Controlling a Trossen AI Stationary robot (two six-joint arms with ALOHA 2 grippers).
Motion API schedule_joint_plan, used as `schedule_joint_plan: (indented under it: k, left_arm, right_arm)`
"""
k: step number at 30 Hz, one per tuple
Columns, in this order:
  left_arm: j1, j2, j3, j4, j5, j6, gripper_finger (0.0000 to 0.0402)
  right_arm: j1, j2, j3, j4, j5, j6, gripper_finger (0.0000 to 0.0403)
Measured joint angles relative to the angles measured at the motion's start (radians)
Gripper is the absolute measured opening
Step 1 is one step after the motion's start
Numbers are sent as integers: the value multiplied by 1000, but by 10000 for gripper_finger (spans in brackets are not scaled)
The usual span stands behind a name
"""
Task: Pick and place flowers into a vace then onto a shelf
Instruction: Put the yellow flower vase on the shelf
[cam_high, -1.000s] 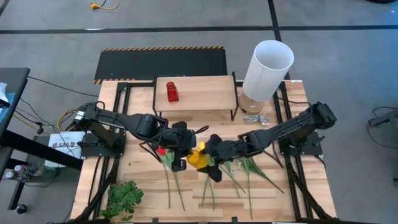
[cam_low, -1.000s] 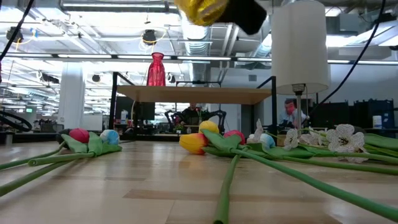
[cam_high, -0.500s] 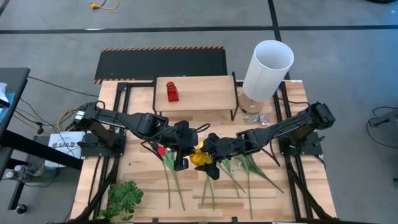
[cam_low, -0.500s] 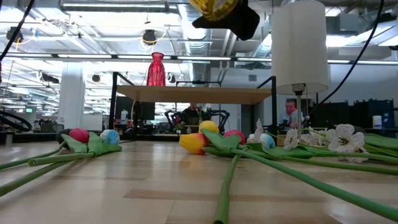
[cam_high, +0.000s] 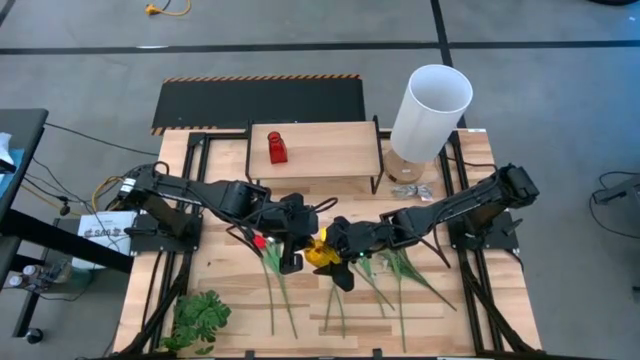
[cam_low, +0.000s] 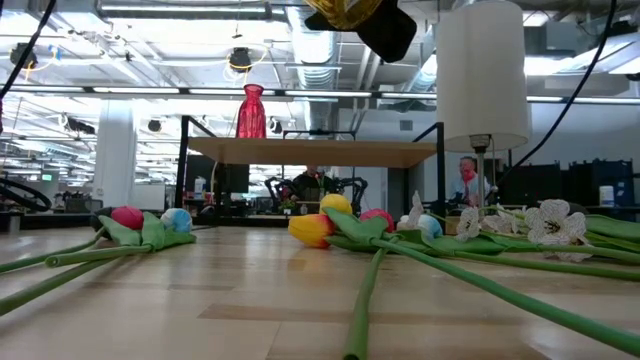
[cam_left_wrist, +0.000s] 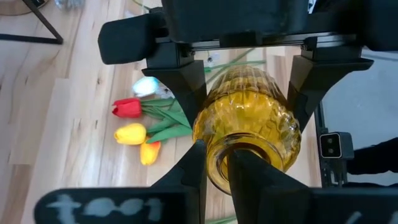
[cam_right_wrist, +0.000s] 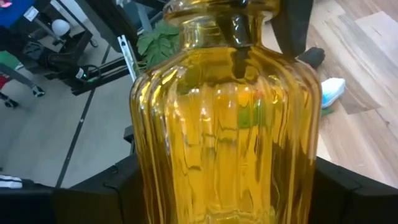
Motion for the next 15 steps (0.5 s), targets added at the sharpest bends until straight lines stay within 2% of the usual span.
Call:
schedule_joint_plan:
  k: [3, 15]
  left_arm:
    - [0, -1, 0, -1, 0, -4, 32]
    - [0, -1, 0, 0, -1, 38, 103]
  right_arm:
    - [0, 1, 0, 6, 0, 3, 284]
    - [2, 1, 0, 14, 4, 4, 276]
